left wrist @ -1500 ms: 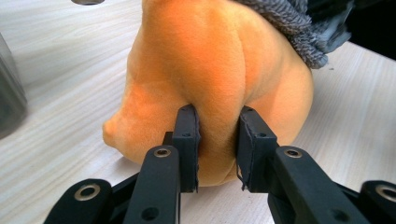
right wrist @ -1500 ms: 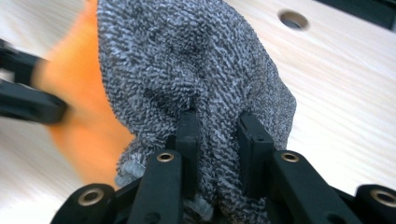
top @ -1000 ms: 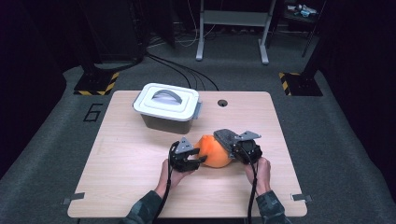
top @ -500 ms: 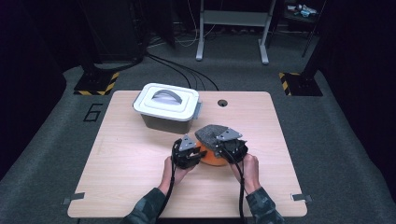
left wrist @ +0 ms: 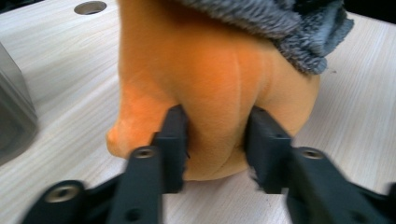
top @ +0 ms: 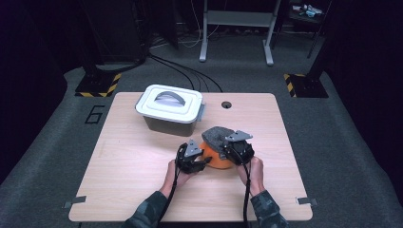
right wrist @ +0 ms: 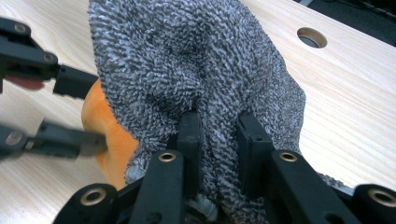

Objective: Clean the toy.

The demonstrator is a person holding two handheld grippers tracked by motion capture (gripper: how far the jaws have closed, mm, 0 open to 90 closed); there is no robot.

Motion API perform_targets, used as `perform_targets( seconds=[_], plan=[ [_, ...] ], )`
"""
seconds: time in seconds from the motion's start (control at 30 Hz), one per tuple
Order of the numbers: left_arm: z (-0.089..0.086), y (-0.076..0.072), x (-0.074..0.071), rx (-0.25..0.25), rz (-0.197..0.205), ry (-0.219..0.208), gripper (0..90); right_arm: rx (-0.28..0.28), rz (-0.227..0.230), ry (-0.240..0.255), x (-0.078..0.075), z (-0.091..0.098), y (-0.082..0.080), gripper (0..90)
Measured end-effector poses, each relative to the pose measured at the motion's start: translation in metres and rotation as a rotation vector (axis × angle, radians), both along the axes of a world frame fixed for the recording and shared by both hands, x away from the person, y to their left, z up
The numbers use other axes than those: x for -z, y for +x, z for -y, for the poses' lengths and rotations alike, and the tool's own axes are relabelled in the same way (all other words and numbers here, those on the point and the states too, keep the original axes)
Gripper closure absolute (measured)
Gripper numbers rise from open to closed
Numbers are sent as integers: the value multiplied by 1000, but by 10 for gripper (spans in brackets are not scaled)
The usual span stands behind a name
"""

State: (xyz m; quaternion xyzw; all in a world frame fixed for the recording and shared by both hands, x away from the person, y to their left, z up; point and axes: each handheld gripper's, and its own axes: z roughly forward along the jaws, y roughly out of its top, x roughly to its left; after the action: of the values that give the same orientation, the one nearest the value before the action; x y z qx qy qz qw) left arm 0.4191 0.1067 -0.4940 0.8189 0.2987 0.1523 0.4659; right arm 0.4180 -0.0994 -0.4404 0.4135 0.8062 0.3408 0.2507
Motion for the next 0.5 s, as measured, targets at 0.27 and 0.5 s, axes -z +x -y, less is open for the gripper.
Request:
perform_targets(
  seconds=[0.27,0.5],
  plan=[
    [1,-1,-1,-8,-14,-16,734,34,-15,-18,0,20,1,739],
    [0,1,0,-3,-23,-32,732,113,-62,-27,16,45,2,738]
  ],
)
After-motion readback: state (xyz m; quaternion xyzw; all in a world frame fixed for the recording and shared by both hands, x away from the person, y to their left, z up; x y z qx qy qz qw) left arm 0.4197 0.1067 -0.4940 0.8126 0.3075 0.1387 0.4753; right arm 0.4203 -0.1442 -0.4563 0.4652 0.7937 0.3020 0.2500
